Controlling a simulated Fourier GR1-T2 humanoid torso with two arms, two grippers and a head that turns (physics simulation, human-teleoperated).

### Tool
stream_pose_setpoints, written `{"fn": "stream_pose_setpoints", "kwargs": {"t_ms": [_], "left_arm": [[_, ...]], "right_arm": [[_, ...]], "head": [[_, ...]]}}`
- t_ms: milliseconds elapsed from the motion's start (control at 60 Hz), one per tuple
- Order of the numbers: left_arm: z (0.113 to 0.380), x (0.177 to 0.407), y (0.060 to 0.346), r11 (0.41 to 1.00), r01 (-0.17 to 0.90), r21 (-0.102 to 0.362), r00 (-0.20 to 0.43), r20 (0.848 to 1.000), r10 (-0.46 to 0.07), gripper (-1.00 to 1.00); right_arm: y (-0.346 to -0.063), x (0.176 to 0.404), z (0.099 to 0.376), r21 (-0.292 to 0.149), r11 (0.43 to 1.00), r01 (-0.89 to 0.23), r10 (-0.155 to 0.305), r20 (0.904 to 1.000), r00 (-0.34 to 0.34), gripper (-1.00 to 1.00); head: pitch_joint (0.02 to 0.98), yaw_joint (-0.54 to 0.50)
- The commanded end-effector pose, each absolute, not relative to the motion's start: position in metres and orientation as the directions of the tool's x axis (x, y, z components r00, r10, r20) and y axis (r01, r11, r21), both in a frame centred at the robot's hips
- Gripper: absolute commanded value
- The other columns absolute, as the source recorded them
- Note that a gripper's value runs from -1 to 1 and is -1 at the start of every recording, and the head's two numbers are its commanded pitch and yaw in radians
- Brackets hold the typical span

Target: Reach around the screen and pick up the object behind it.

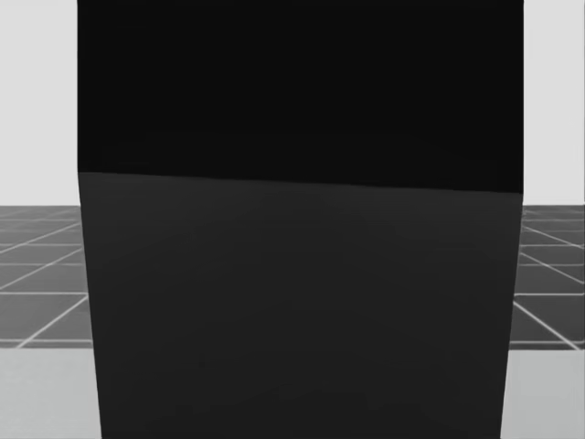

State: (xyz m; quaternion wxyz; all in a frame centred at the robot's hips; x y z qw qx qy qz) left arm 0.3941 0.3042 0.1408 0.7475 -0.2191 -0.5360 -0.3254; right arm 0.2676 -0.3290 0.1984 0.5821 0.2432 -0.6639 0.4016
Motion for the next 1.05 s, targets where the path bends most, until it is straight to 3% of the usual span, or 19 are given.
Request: {"fn": "stream_pose_setpoints", "kwargs": {"t_ms": [17,333,583,783,1050], "left_arm": [[0.168,0.398,0.328,0.659,0.750,0.052,0.169,0.949,-0.267,1.00],[0.202,0.379,0.377,0.727,0.677,0.116,0.119,0.957,-0.264,1.00],[0.261,0.356,0.387,0.748,0.627,0.216,-0.006,0.962,-0.273,1.00],[0.311,0.338,0.378,0.743,0.591,0.314,-0.113,0.944,-0.310,1.00],[0.381,0.317,0.361,0.759,0.516,0.397,-0.267,0.917,-0.298,1.00]], "right_arm": [[-0.330,0.268,0.200,-0.254,0.560,-0.789,0.147,0.9673,-0.207,-1.00],[-0.329,0.268,0.201,-0.258,0.559,-0.788,0.151,0.9661,-0.209,-1.00],[-0.328,0.269,0.201,-0.268,0.563,-0.782,0.156,0.9635,-0.217,-1.00],[-0.329,0.269,0.200,-0.272,0.570,-0.775,0.161,0.9622,-0.220,-1.00],[-0.330,0.271,0.200,-0.276,0.582,-0.765,0.161,0.9612,-0.224,-1.00]], "head": [[0.174,0.01],[0.170,0.01],[0.172,0.01],[0.172,0.01],[0.172,0.01]]}}
